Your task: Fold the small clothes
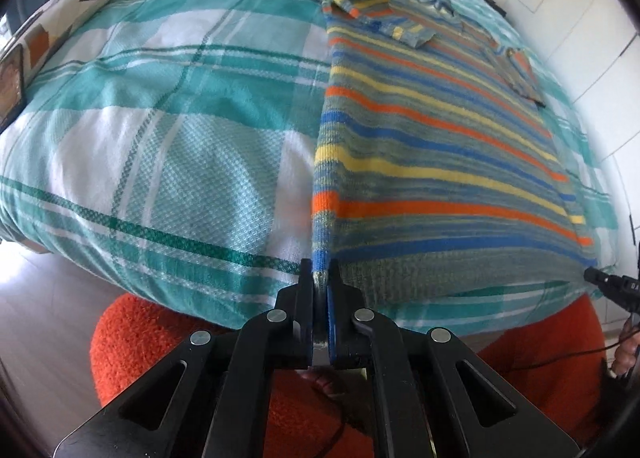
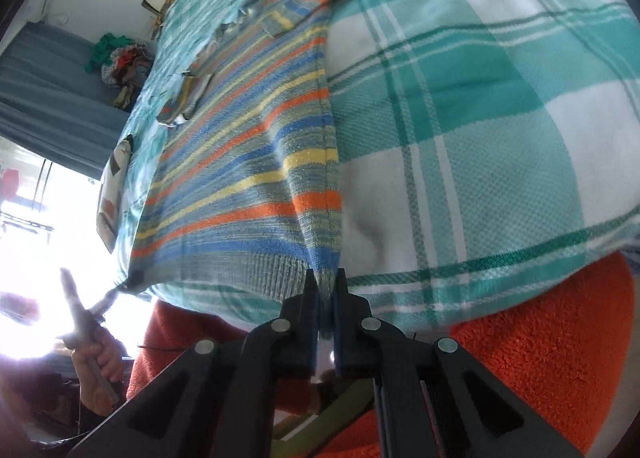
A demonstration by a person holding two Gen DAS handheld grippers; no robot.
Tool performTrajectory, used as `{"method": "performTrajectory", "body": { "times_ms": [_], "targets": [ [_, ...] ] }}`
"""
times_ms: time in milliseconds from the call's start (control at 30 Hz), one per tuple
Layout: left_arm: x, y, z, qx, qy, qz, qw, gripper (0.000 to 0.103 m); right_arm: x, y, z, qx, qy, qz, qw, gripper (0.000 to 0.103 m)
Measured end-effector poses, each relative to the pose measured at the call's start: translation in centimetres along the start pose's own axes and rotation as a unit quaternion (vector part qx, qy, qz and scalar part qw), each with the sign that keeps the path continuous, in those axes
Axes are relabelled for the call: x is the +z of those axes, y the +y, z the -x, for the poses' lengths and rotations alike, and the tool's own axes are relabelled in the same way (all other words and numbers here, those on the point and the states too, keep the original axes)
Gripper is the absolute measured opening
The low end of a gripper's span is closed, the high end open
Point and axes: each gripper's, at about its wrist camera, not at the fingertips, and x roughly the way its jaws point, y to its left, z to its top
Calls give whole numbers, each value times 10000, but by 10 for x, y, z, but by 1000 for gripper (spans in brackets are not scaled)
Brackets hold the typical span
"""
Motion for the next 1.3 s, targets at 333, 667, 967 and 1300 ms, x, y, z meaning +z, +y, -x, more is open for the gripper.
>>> {"method": "performTrajectory", "body": {
  "times_ms": [333,667,967,1300],
  "targets": [
    [5,-15,-22,560,-63,56,9984,6,5,-19,-28,21,19,-415,9991,5],
    [5,-23,-26,744,-230,72,9969,12,-6,-24,-26,146,-102,-582,9981,7],
    [-31,15,15,668,-36,1141,9912,88,-20,-38,14,-46,-165,-1125,9935,43],
    [-20,4,103,788,-1500,1360,9761,94,5,6,99,-1718,-1329,633,9741,50]
  ]
}}
